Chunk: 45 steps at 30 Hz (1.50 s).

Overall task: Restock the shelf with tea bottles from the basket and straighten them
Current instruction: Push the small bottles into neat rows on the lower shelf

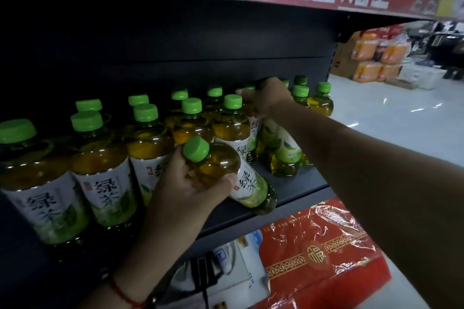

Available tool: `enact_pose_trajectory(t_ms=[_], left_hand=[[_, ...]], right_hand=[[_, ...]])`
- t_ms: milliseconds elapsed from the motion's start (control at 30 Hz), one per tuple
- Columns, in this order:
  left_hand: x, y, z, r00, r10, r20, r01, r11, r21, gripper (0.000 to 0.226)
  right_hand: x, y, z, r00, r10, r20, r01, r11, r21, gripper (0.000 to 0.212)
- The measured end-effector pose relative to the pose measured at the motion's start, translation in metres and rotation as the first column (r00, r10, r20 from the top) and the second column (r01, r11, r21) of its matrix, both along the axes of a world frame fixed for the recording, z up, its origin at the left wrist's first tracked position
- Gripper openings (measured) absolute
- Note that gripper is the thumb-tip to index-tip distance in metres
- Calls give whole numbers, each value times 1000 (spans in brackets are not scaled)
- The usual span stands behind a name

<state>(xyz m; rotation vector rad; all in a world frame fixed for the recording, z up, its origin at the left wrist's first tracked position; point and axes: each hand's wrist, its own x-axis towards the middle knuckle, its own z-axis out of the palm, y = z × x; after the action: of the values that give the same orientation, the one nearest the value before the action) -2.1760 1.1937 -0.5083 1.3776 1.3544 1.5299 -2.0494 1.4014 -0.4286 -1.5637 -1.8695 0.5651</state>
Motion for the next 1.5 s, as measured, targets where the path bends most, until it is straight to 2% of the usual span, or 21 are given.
enact_pose_trajectory(t_ms=[100, 267, 400, 433, 500, 567, 633, 667, 733, 833, 900, 1000, 1100, 1233, 1367, 1500], left_hand=[[2, -1, 1, 999, -12, -36, 13, 1000, 8, 59], [6, -1, 1, 996, 15, -84, -15, 1000, 11, 60], [10, -4, 4, 995, 21, -101, -20, 1000, 16, 54], [12, -4, 5, 994, 21, -107, -20, 1000, 15, 53], [15, -4, 5, 993, 20, -115, -18, 1000, 21, 53], [20, -2, 7, 991, 21, -132, -17, 999, 36, 52], [28, 0, 9, 985, 31, -168, -20, 998, 66, 48], [34, 1, 10, 979, 42, -200, -27, 997, 79, 46], [43, 2, 14, 952, 97, -291, -63, 990, 125, 46], [43, 4, 20, 830, 282, -481, -188, 954, 234, 62], [35, 7, 24, 664, 423, -617, -238, 901, 362, 58], [25, 14, 29, 437, 544, -716, -233, 838, 494, 57], [20, 31, 40, 247, 538, -806, -137, 843, 521, 68], [5, 56, 56, 8, 482, -876, -83, 874, 480, 95], [-7, 70, 60, -57, 427, -903, -40, 902, 429, 99], [-5, 72, 59, -34, 426, -904, -23, 904, 427, 96]], right_hand=[[-3, -1, -3, 971, 88, -222, -97, 995, -30, 32], [2, -22, 0, 908, 69, -413, -131, 984, -123, 39], [29, -79, -13, 772, 81, -631, -142, 989, -46, 13], [41, -98, -24, 776, 124, -618, -194, 980, -47, 18], [59, -134, -52, 852, 283, -441, -362, 926, -105, 40], [63, -158, -80, 869, 397, -294, -448, 885, -128, 61], [57, -164, -105, 902, 341, -264, -349, 937, 18, 64], [54, -162, -112, 922, 281, -267, -269, 960, 82, 58], [50, -154, -118, 930, 192, -312, -166, 980, 108, 45], [51, -137, -121, 933, 116, -340, -95, 993, 77, 42], [51, -127, -121, 935, 50, -351, -40, 999, 36, 45], [51, -112, -120, 951, 1, -310, -7, 1000, -18, 48], [47, -103, -120, 948, 11, -317, -18, 1000, -20, 46], [38, -101, -125, 952, -26, -305, 24, 1000, -12, 43], [37, -98, -134, 973, -5, -232, 4, 1000, -5, 57], [35, -95, -137, 973, -28, -229, 28, 1000, -4, 57]])
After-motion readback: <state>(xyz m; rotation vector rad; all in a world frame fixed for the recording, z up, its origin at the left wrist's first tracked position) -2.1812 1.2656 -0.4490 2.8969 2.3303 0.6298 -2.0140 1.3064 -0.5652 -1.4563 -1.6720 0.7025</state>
